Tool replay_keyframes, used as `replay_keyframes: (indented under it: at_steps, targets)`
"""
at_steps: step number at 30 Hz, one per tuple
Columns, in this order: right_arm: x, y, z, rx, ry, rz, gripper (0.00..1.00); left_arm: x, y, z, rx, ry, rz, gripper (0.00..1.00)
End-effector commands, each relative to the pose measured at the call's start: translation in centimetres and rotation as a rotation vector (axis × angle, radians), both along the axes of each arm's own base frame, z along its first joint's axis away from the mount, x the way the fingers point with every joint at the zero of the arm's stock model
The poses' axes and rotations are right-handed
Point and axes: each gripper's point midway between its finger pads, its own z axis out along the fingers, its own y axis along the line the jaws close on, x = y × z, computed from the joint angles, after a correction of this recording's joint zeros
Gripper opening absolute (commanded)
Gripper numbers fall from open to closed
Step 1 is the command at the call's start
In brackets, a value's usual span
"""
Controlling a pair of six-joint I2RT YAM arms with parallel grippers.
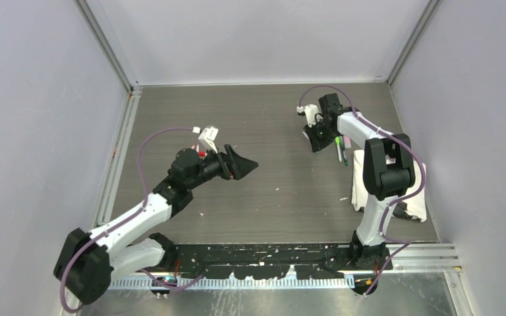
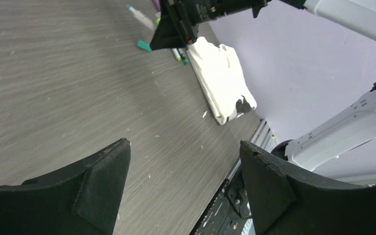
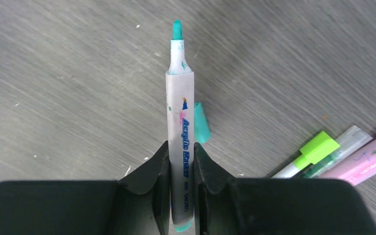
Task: Insert the pens into the pen caps
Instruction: Move the pen cap to the center of the board.
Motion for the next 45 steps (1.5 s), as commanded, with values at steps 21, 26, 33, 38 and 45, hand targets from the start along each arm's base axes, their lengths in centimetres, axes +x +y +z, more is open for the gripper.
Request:
replay_keyframes:
  at_steps: [21,26,33,38,45]
  targets:
    - [-0.1,1.1,-1.2,0.040,0.110,0.011,0.01,-2.7,4.1,-2.0,-0.068,0.031,0.134,0.90]
    - [-2.0,3.7,-0.4,0.154,0.165,0.002,0.01,-2.8,3.6,-2.6,-0.111,0.070,0.124,0.89]
    - [-5.0,9.3,0.1,0.271,0.265,0.037,0.01,-2.3,3.3,-4.5,-0.155,0.148,0.150,0.88]
    - [-6.5,12.8,1.2,0.409,0.323,0.043,0.01,-1.7,3.7,-6.6,-0.168,0.221,0.214,0.88]
    - [-7.5,14.5,0.2,0.428,0.363,0.066,0.01,-0.8,2.9,-8.3,-0.153,0.266,0.244,0.88]
